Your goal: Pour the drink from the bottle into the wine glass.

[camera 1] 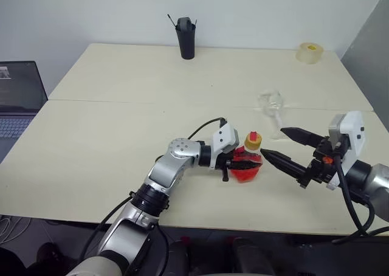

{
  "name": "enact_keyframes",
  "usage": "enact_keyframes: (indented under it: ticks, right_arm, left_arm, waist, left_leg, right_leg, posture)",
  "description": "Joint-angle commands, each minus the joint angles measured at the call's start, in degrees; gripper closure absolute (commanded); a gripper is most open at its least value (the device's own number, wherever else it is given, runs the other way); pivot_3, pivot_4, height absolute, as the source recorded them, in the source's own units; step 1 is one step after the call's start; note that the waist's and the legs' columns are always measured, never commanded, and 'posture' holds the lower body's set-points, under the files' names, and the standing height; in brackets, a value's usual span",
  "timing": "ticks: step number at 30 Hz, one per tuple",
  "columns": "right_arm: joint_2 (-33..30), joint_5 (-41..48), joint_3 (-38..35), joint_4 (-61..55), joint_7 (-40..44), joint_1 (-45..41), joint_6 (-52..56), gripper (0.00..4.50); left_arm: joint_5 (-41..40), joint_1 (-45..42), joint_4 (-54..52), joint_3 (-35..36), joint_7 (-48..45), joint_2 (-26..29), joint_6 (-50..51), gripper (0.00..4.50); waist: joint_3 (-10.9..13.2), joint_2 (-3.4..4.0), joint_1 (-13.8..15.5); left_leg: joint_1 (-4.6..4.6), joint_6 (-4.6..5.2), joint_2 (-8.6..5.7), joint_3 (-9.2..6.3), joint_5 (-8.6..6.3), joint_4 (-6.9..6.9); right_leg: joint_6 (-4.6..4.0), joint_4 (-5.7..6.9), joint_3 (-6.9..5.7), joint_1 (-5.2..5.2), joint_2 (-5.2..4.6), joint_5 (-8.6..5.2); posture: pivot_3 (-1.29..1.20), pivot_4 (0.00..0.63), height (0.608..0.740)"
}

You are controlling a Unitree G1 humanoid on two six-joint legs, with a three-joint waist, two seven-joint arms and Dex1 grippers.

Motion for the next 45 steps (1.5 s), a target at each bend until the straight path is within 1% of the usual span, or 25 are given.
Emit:
enact_keyframes:
  ticks: [1,3,7,12,17,23,34,40,45]
  right_arm:
    - [-0.3,2.8,2.0,-2.3,-1.7,-2.1,-1.3,0.00]
    - [0.3,2.5,4.5,-1.9,-3.5,-4.0,-1.2,0.00]
    - [2.8,-1.0,10.2,0.0,-8.3,-8.2,-0.6,0.00]
    - [4.9,-3.3,13.4,0.7,-10.5,-10.2,-0.7,0.00]
    - [6.0,-5.7,14.5,2.1,-11.0,-11.3,-0.8,0.00]
    - [6.9,-9.4,14.5,4.3,-10.4,-11.8,-0.8,0.00]
    - [9.0,-12.1,16.0,5.6,-9.0,-13.4,-0.1,0.00]
    - [7.8,-11.4,12.7,4.8,-6.2,-9.6,-0.4,0.00]
    - [5.5,-9.3,7.3,3.0,-2.5,-4.2,-0.7,0.00]
  left_arm:
    - [-0.8,-0.3,-2.9,0.3,0.1,-0.4,-1.2,3.51]
    - [-0.8,-0.2,-2.9,0.3,0.1,-0.4,-1.2,3.51]
    - [-0.6,0.0,-3.3,0.3,0.2,-0.3,-1.3,3.51]
    - [-0.6,0.0,-3.5,0.2,0.3,-0.4,-1.3,3.51]
    - [-0.8,0.2,-3.7,-0.1,0.4,-0.5,-1.4,3.51]
    - [-0.8,0.2,-3.8,-0.1,0.5,-0.6,-1.3,3.51]
    - [-0.7,0.2,-3.6,0.1,0.6,-0.4,-1.3,3.51]
    - [-0.8,0.4,-4.1,0.0,0.5,-0.1,-1.1,3.52]
    - [-0.4,0.4,-4.7,-0.4,-0.1,0.5,-1.9,3.52]
  waist:
    - [0.0,0.00,0.1]
    - [0.0,0.00,0.1]
    - [0.0,0.00,0.0]
    - [0.0,0.00,0.1]
    - [0.0,0.00,0.0]
    - [0.0,0.00,0.1]
    - [0.0,0.01,0.0]
    - [0.0,0.01,0.1]
    - [0.0,0.00,0.1]
  left_leg:
    - [0.00,0.00,0.01,-0.02,0.00,0.00]
    - [-0.01,0.00,0.00,-0.02,0.00,0.00]
    - [0.00,-0.01,0.02,-0.03,0.00,0.01]
    - [-0.03,-0.01,0.01,-0.05,0.01,0.01]
    - [-0.02,-0.01,0.01,-0.07,0.01,0.01]
    - [-0.02,-0.01,0.01,-0.05,0.01,0.01]
    - [-0.01,-0.01,0.01,-0.07,0.01,0.01]
    - [-0.02,-0.01,0.01,-0.09,0.01,0.01]
    - [-0.02,0.00,0.00,-0.07,0.00,0.01]
  right_leg:
    - [0.00,-0.01,-0.01,0.00,0.01,0.00]
    - [0.00,-0.01,-0.01,0.00,0.01,0.00]
    - [0.00,-0.01,0.00,0.01,0.00,0.00]
    - [0.00,-0.04,-0.02,0.00,-0.01,0.00]
    - [0.00,-0.03,-0.02,0.00,-0.03,0.00]
    - [0.00,-0.02,-0.02,0.00,-0.03,0.00]
    - [0.00,-0.01,-0.02,0.00,-0.03,0.00]
    - [0.00,-0.02,-0.04,0.00,-0.03,0.00]
    - [0.00,-0.01,-0.03,0.00,-0.03,0.00]
  posture:
    - [0.00,0.150,0.740]
    - [0.00,0.150,0.740]
    - [0.00,0.150,0.740]
    - [0.00,0.150,0.740]
    - [0.00,0.150,0.740]
    - [0.00,0.150,0.740]
    - [0.00,0.150,0.740]
    - [0.00,0.150,0.740]
    - [0.00,0.150,0.740]
